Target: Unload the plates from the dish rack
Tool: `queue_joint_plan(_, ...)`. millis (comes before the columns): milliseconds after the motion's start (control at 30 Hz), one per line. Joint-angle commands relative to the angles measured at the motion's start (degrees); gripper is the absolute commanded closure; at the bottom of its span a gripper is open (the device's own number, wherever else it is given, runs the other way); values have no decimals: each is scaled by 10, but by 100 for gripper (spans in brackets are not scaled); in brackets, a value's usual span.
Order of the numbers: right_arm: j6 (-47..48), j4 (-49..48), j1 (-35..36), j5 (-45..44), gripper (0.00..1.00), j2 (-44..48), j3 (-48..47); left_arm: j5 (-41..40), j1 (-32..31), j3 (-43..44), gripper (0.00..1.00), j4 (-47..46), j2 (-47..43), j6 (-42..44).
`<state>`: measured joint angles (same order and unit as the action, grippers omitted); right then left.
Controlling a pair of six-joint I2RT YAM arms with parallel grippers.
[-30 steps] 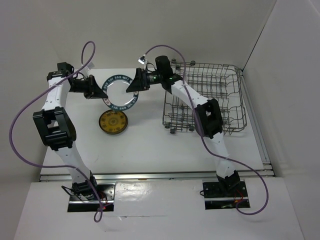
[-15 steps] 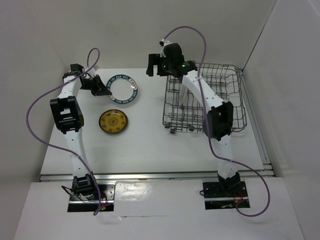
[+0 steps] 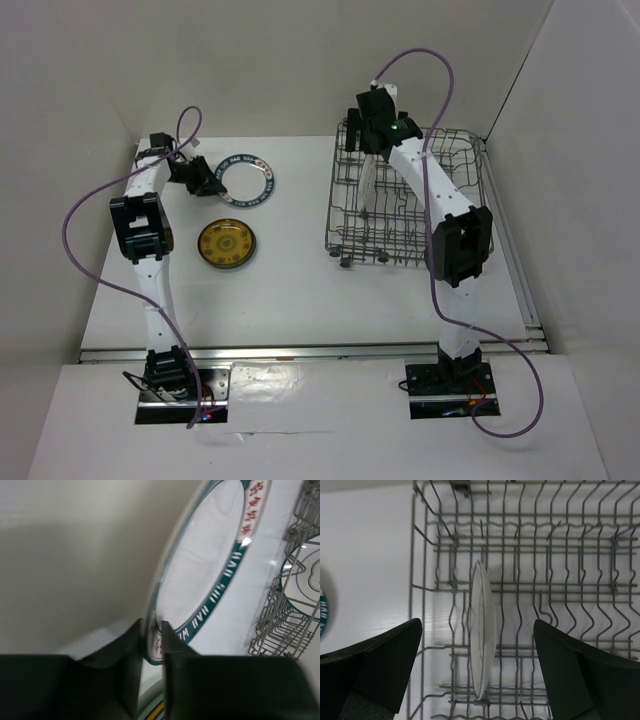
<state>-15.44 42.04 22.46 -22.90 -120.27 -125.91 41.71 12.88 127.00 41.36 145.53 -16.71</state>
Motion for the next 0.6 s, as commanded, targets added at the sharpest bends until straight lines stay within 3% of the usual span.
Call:
queue_joint_plan(0,-22,10,-11,4,0,4,50,-17,-2,7,65,14,26,-2)
queue_joint_plan(233,-53,-1,-28,74,0,10,89,-52,-2,-6,37,34,15,-2)
queue_joint_plan(433,-35,-15,-33,105,5,-36,77,-67,-2,-34,33,45,-17,30)
queue_joint_plan(567,-35,-20,-33,104,24,-55,72,-74,-2,-49,31,51,-63,50)
